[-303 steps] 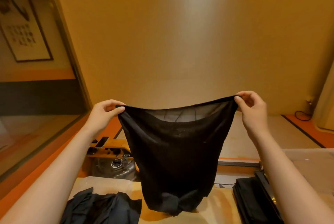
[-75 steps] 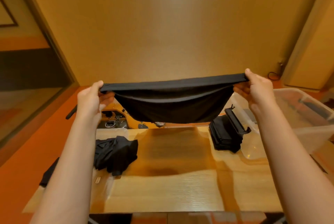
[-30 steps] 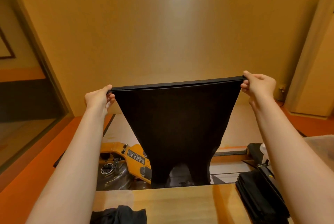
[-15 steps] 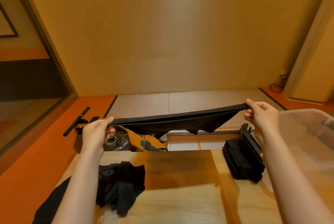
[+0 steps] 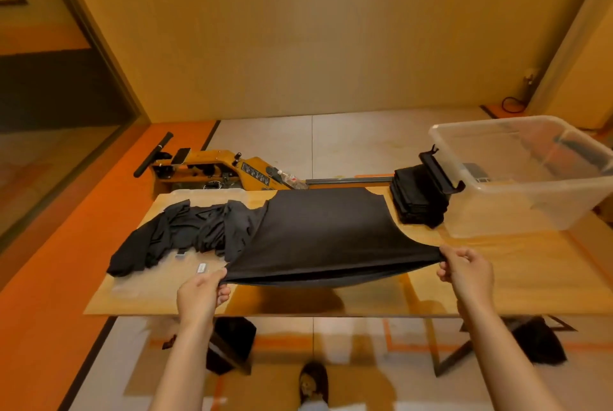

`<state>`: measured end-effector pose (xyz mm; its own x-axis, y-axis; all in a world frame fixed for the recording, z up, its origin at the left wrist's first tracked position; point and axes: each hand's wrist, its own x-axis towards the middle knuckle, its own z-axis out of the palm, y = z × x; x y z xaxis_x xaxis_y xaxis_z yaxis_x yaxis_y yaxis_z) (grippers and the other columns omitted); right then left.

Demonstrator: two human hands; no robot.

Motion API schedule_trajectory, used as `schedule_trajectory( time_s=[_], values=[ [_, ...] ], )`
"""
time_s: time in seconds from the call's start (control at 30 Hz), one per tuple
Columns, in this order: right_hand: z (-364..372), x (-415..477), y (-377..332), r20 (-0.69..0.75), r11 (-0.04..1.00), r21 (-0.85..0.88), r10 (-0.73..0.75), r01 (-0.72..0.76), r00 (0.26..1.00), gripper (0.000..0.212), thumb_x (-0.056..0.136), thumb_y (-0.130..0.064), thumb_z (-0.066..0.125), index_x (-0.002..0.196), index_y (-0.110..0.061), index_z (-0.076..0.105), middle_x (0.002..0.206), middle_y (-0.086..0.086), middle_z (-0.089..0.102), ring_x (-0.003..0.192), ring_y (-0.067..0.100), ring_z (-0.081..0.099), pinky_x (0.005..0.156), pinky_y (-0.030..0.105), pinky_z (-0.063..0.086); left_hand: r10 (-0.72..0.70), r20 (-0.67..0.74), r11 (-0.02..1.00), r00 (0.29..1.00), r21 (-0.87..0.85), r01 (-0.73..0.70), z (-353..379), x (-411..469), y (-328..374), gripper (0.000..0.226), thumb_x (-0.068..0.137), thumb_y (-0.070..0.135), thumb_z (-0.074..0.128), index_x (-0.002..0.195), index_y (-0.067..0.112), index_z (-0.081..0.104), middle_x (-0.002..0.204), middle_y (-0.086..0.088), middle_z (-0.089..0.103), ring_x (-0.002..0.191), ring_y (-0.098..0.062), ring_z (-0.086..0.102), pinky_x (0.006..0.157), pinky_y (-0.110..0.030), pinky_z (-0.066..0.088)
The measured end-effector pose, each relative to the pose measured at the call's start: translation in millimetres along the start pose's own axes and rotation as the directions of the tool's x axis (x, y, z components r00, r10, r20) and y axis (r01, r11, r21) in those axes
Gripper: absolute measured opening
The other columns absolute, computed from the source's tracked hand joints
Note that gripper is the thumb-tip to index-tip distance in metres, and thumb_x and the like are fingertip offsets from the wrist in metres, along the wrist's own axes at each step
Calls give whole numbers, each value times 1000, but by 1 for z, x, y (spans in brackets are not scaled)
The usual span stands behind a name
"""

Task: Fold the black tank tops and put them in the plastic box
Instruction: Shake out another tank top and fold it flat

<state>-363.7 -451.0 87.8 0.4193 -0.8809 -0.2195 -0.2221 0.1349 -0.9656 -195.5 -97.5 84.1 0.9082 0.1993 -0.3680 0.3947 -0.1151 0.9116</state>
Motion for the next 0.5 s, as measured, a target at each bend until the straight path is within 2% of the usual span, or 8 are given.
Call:
schedule_trajectory(
  time_s=[0.17, 0.3, 0.43, 0.5],
  values=[
    [-25, -26, 40, -35, 994, -108, -18, 14, 999, 23, 93, -22, 60, 81, -2, 60, 80, 15, 63, 80, 27, 61, 66, 33, 50, -43, 42, 999, 998, 26, 42, -25, -27, -51, 16, 90, 12, 65, 89, -3, 66, 68, -14, 61, 60, -21, 55, 58, -28, 47],
    [-43, -39, 54, -39, 987, -153, 39, -44, 998, 22, 90, -24, 65, 77, -6, 62, 79, 15, 66, 78, 31, 65, 76, 45, 55, -64, 74, 997, 995, 54, 60, -40, -42, -78, 17, 91, 11, 63, 94, -6, 66, 66, -13, 60, 59, -21, 55, 58, -29, 47],
    [-56, -53, 62, 15, 987, -121, 110, -108, 994, 15, 90, -12, 64, 96, 0, 60, 80, 17, 66, 65, 25, 65, 69, 35, 56, -26, 156, 998, 987, 53, 18, -52, -58, -87, 12, 93, 6, 59, 104, 3, 60, 78, -15, 61, 60, -20, 57, 50, -22, 51],
    [-63, -61, 62, 60, 987, -115, 119, -112, 991, 12, 91, -6, 62, 102, -2, 58, 81, 14, 64, 66, 24, 64, 63, 29, 55, 3, 251, 998, 968, 65, -19, -59, -66, -89, 14, 95, 7, 56, 107, 10, 62, 87, -14, 63, 66, -21, 60, 55, -21, 53]
  ],
)
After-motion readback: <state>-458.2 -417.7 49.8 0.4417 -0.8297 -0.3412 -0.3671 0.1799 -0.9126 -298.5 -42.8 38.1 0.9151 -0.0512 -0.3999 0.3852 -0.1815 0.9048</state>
